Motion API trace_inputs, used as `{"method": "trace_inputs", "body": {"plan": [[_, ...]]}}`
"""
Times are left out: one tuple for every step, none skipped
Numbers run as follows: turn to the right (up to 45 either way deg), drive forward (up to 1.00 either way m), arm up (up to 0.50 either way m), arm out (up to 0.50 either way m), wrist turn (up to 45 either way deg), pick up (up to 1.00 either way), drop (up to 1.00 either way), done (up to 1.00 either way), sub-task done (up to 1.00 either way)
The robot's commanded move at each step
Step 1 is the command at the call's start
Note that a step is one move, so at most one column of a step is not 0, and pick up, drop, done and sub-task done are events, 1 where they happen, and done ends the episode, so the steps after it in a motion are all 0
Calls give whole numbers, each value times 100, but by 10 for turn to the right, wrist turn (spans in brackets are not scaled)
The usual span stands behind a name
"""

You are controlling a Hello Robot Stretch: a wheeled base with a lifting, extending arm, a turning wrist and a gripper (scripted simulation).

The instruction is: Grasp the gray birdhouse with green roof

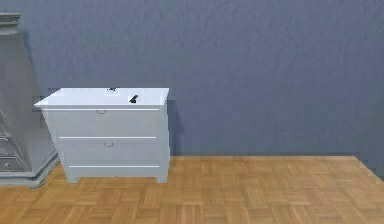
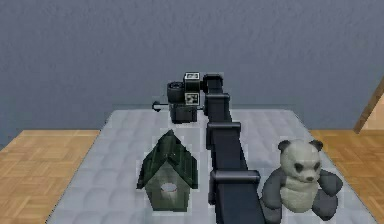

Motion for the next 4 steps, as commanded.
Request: {"method": "trace_inputs", "body": {"plan": [[0,0,-30,0,0,0,0,0,0],[0,0,0,0,0,100,0,0,0],[0,0,10,0,0,0,0,0,0],[0,0,0,0,0,0,0,100,0]]}}
